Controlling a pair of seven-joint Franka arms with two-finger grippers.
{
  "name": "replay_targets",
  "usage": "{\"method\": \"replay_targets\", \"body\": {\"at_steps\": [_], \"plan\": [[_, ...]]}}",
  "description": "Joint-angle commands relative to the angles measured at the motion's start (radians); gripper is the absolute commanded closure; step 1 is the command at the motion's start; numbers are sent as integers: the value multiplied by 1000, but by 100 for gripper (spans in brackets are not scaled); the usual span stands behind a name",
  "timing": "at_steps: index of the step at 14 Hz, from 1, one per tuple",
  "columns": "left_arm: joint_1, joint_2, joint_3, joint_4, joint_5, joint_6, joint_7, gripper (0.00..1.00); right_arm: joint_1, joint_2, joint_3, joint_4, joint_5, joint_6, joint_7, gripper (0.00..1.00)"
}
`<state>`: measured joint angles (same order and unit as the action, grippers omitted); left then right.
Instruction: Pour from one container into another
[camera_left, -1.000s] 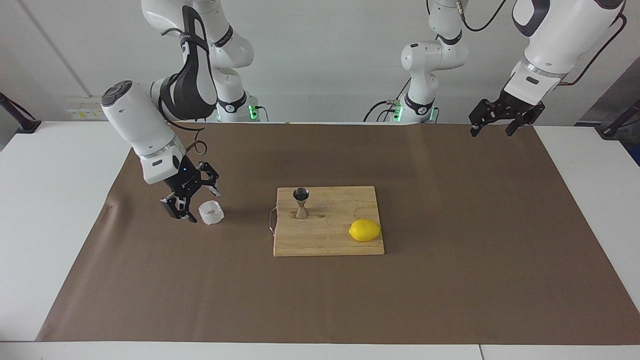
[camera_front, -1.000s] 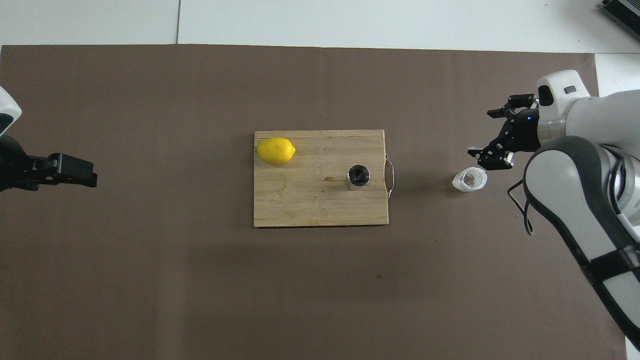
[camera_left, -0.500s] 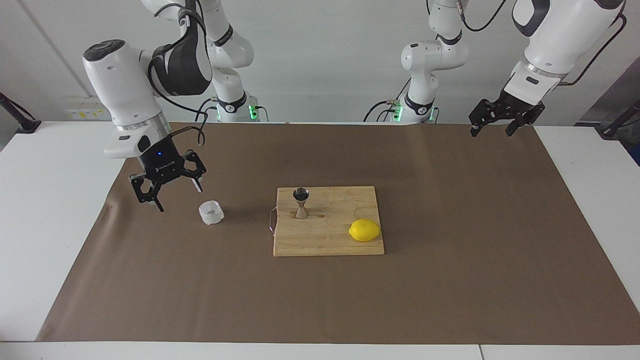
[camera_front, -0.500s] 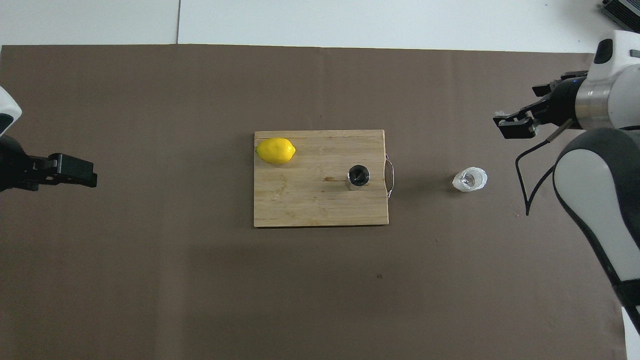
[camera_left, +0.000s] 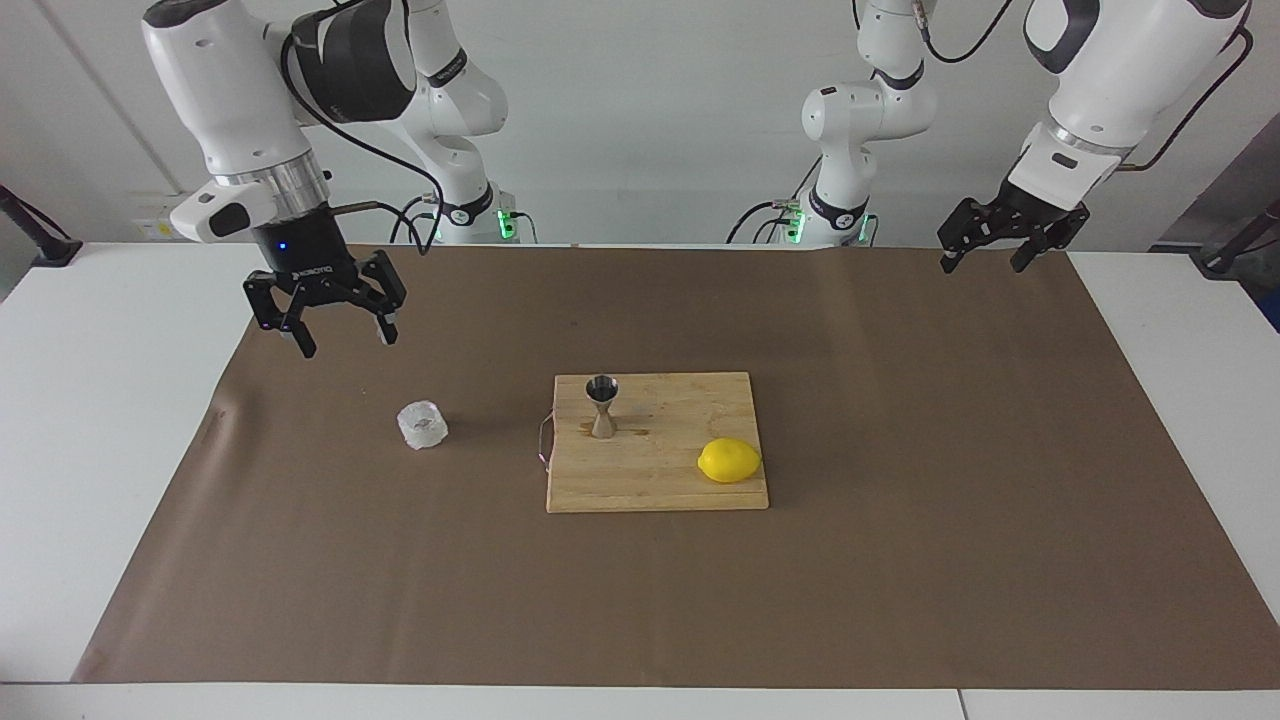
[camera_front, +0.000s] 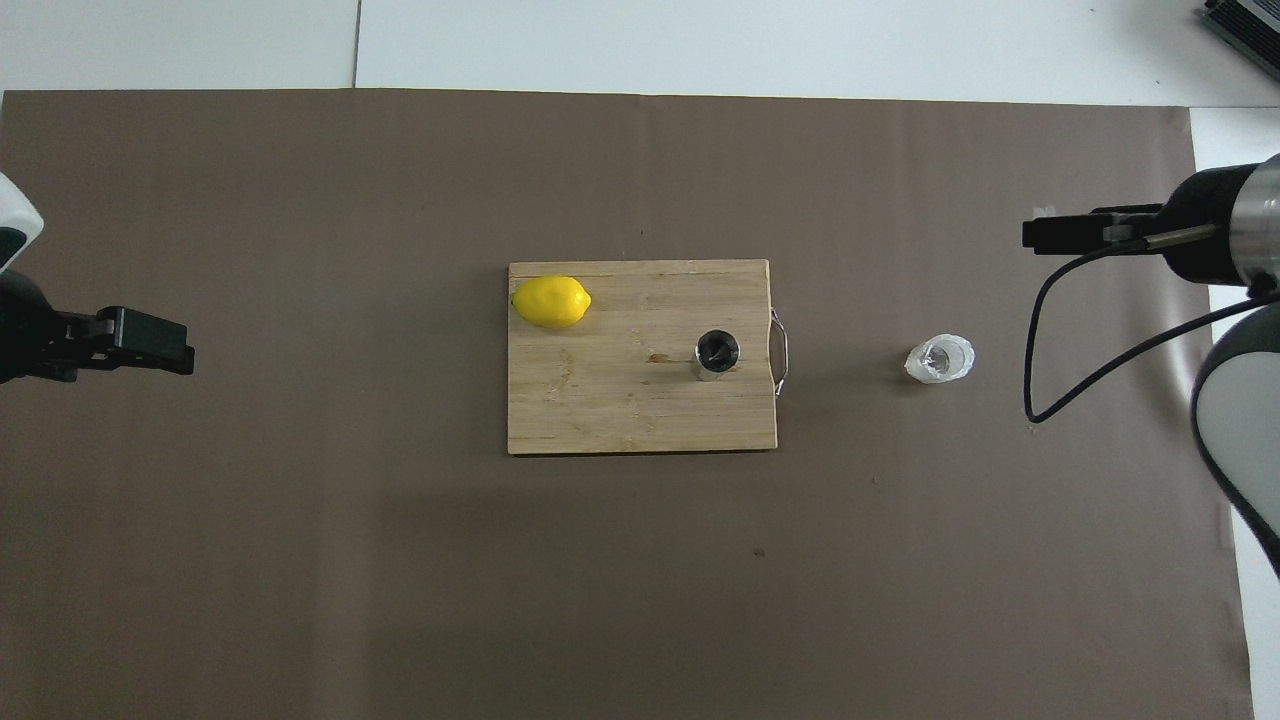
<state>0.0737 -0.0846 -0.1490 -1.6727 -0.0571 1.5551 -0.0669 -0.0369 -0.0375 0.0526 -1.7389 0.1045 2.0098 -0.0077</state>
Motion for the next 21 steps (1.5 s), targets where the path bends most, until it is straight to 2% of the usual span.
{"method": "replay_targets", "body": {"at_steps": [1, 3, 6, 7, 21], "plan": [[15, 5, -9, 13, -10, -20, 1, 0, -17, 10, 6, 122, -68, -158, 132, 0], [15, 5, -9, 13, -10, -20, 1, 0, -12, 25, 7, 180, -106, -258, 149, 0], [15, 5, -9, 13, -10, -20, 1, 0, -5, 33, 9, 208, -115, -341, 150, 0], [15, 5, -9, 13, -10, -20, 1, 0, -5, 42, 9, 232, -112, -350, 150, 0], [15, 5, -9, 11, -10, -24, 3, 0, -1, 27, 15, 216, -112, -431, 172, 0]]}}
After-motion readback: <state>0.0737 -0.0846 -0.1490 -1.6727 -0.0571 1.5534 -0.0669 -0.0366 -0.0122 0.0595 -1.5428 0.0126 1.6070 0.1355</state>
